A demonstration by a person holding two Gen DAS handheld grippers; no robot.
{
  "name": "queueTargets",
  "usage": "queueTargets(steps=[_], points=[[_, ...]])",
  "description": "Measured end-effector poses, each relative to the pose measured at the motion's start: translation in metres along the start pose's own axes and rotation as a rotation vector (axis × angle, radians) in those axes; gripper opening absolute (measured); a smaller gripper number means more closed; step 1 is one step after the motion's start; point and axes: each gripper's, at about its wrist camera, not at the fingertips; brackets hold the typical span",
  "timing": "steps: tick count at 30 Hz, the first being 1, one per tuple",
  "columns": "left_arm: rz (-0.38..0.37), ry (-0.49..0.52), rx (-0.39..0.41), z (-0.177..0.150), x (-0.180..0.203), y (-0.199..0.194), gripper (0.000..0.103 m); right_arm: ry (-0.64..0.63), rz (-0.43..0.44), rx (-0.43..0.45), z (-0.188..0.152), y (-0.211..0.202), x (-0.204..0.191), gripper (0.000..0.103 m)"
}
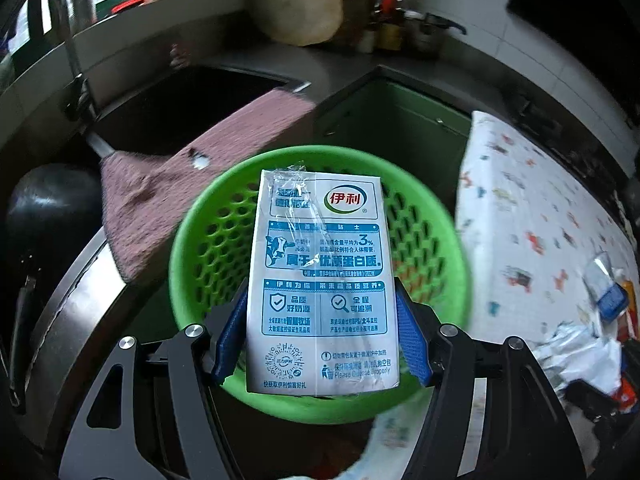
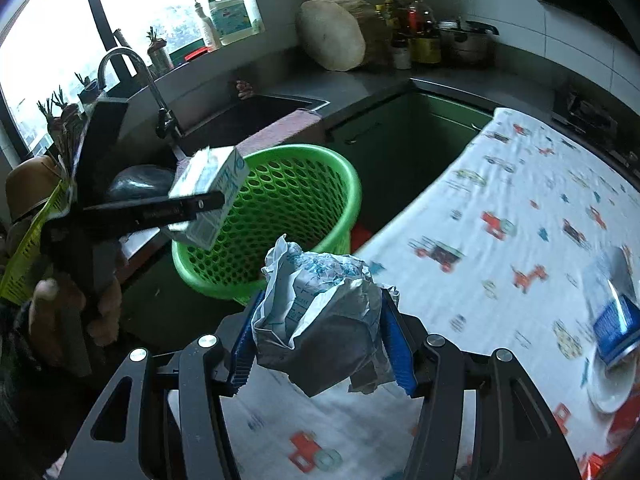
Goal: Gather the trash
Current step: 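Drop the milk carton into the basket with the left tool while the right tool drops the wrapper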
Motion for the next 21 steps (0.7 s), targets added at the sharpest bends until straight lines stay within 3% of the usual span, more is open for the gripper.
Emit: queueTargets(steps=[21], points=[[-0.018,-0.077,-0.016,0.010,-0.050,0.015,0.071,0.049,0.051,-0.001,0.050,0.064,-0.015,0.054]])
Point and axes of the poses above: each gripper's, at about its wrist camera, not at the fingertips, and y roughly the way its jaws point, x to its right, z to its top, and after that the axes turned 14 degrees about -y, right-handed
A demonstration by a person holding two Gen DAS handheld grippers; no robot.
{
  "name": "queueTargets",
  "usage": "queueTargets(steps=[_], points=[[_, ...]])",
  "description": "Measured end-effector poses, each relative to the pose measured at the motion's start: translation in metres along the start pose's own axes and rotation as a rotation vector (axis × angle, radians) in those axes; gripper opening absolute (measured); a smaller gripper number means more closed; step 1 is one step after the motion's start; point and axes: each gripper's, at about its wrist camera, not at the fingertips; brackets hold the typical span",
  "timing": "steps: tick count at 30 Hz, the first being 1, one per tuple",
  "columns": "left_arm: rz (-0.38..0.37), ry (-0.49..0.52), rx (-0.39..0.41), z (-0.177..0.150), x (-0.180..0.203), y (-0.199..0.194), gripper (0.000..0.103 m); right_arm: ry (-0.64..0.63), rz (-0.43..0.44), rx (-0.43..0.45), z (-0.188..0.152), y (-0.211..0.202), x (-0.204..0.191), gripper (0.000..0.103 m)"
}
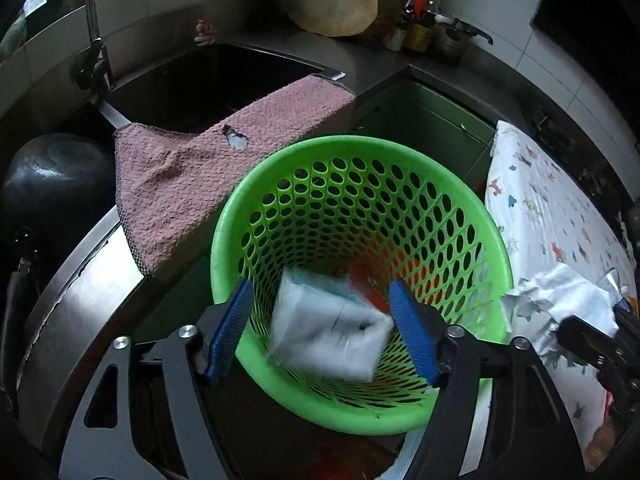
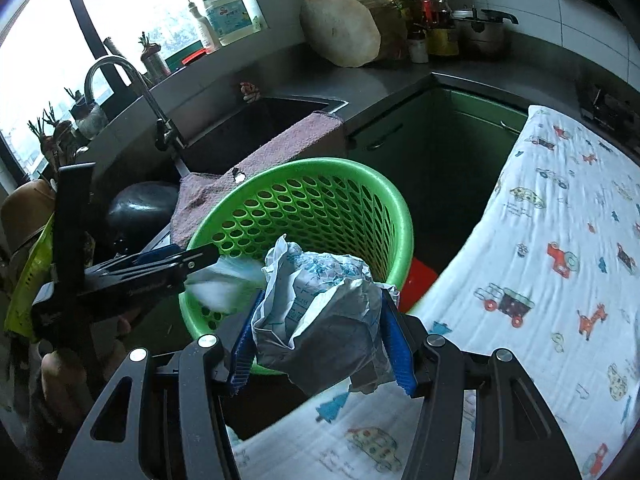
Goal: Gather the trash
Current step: 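Drop the milk carton into the basket with the left tool while the right tool drops the wrapper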
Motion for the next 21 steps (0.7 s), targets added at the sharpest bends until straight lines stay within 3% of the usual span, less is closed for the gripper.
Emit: queueTargets(steps=[10,16,21], points=[[-0.012,-0.034,0.014,0.000,-0.017,-0.015,0.073,-0.025,0.001,-0.009,0.011,0.026,-0.012,0.056],[-0.010,-0.043,0.027,-0.002,-0.024,-0.023,0.073,-0.041,0.013,-0.007,0.015,0.037,-0.020,0.069],[-0.011,-0.049,0.037,-0.002,-0.025,-0.029,0.073,-0.051,0.013,0.001,0.015,0.031,-0.022,0.071]])
Point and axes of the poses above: each gripper's, at about its wrist camera, not at the fingertips, and y roughly the way its jaws point, x to its right, z to its top, and after that the axes turned 14 degrees about -y, right-handed
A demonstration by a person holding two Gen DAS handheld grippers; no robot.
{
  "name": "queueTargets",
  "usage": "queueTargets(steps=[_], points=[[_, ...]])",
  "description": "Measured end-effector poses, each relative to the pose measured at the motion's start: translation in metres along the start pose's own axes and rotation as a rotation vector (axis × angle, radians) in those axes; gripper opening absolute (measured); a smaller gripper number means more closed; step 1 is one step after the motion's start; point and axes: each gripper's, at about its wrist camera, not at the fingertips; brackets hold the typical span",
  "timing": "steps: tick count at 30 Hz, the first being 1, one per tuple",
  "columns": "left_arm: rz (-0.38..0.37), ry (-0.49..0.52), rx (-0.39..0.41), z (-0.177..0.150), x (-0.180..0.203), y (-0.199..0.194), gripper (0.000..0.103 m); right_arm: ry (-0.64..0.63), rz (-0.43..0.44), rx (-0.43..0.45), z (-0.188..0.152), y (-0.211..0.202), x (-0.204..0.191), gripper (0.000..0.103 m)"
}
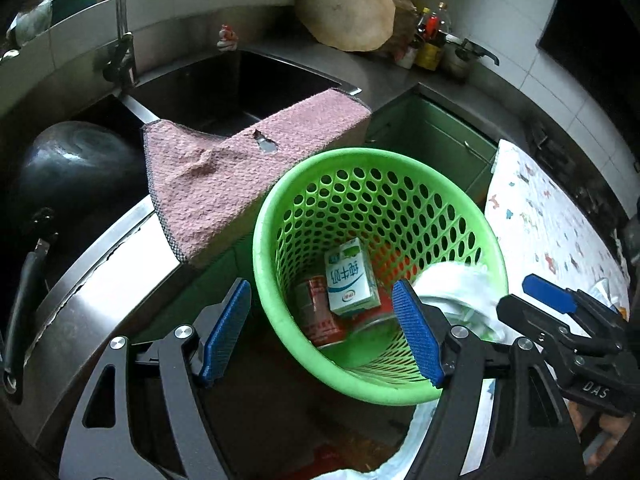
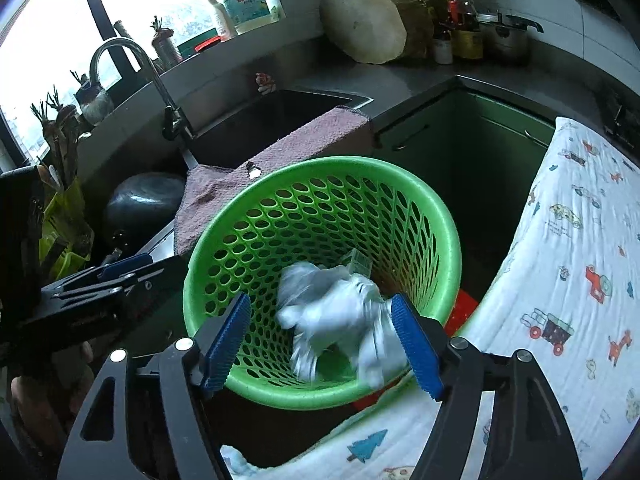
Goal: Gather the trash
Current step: 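Drop the milk carton into the basket with the left tool while the right tool drops the wrapper, then move both tools back over the table toward the remaining trash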
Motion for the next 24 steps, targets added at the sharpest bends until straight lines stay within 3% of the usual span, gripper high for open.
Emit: queueTargets(steps=[7,16,18,24], points=[[0.005,0.020,0.012,-0.004,0.009,-0.010,0.073,0.001,-0.012,0.027,-0.007,-0.026,0.003,0.074],[-0.034,0.077,0.017,-0.022,0.042,-0.025,0.073,0.035,-0.102,0.060,-0.043,-0.092,0.027,0.077],[-0.042,0.098,0.018,-0.029,0.055,-0.029,0.083,0.044,-0.133,0.060,-0.054,-0.108,0.034,0.078],[-0.081,0.163,0.039,-0.047,0.093,-0.046,0.084,0.090,-0.215,0.081,-0.092,-0.161,0.056,0.080]])
Point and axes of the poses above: each gripper's, at about its wrist camera, not at the fingertips, and y roughly the way its jaws point, x to its right, z to its top, and after that the axes turned 14 degrees about -y, right-handed
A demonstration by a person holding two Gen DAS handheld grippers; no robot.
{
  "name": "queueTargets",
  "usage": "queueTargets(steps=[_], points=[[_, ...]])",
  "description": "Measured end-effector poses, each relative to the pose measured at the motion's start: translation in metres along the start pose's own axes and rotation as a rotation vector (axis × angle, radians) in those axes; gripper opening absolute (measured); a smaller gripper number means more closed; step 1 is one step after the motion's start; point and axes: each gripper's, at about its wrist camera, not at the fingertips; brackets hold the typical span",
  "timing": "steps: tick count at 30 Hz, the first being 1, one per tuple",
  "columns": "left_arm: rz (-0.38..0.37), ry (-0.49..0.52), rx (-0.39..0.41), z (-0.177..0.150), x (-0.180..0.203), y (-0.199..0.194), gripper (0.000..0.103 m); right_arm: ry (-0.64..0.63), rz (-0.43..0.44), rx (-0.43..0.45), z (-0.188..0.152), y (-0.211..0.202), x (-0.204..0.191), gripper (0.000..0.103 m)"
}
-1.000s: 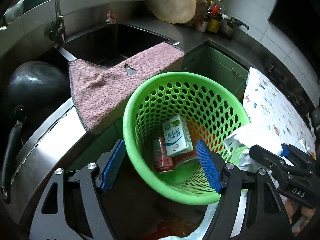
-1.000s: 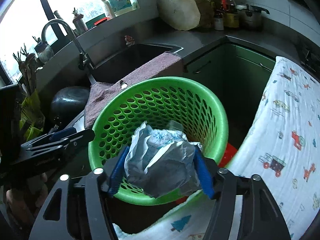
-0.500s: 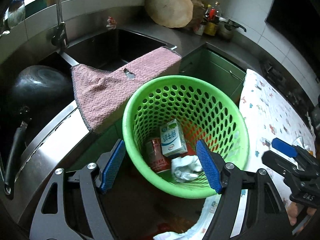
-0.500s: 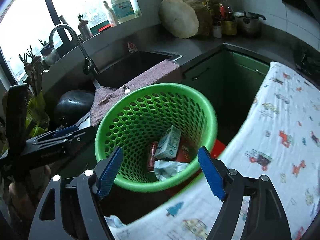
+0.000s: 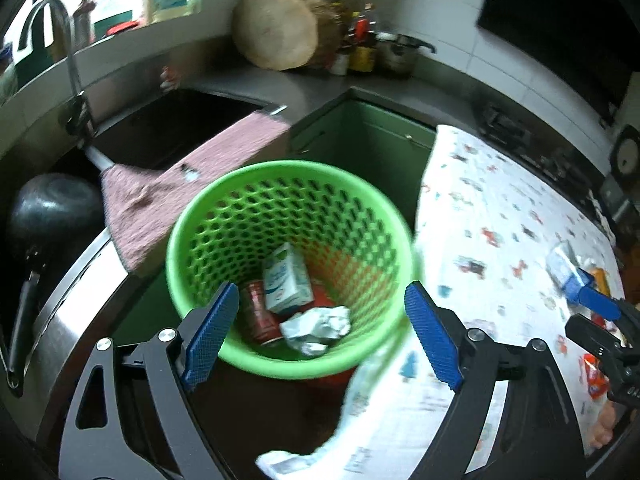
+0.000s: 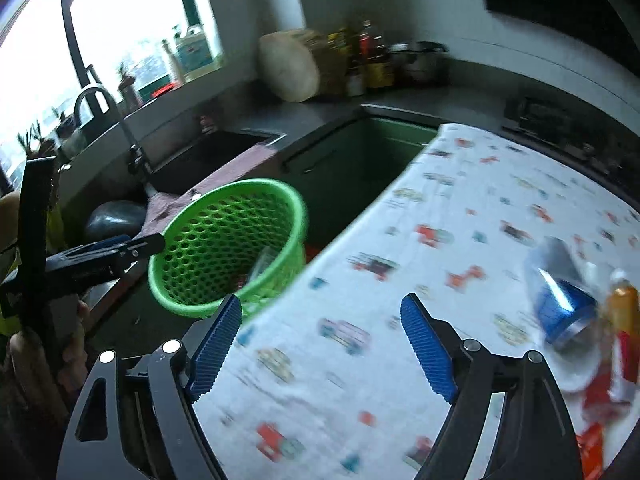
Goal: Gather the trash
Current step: 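Move both tools back over the table toward the remaining trash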
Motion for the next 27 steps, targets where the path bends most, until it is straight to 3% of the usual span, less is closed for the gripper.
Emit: queueTargets(steps=[13,27], points=[[-0.068,0.103,-0.003,-0.029,0.088,-0.019,0.088,0.121,-0.180,-0.022,-0.092,-0.094,0.089,0.080],[-0.129,0.192,-0.066,-0.058,0.178,-0.016,0.088,0.230,-0.299,-0.095,-0.154,-0.138,0.174,0.080]])
Point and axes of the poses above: each gripper's, at about its wrist camera, not at the fingertips, and y roughly the way its jaws point, x to its right, z to its top, and after that the axes turned 14 degrees about -y, right-handed
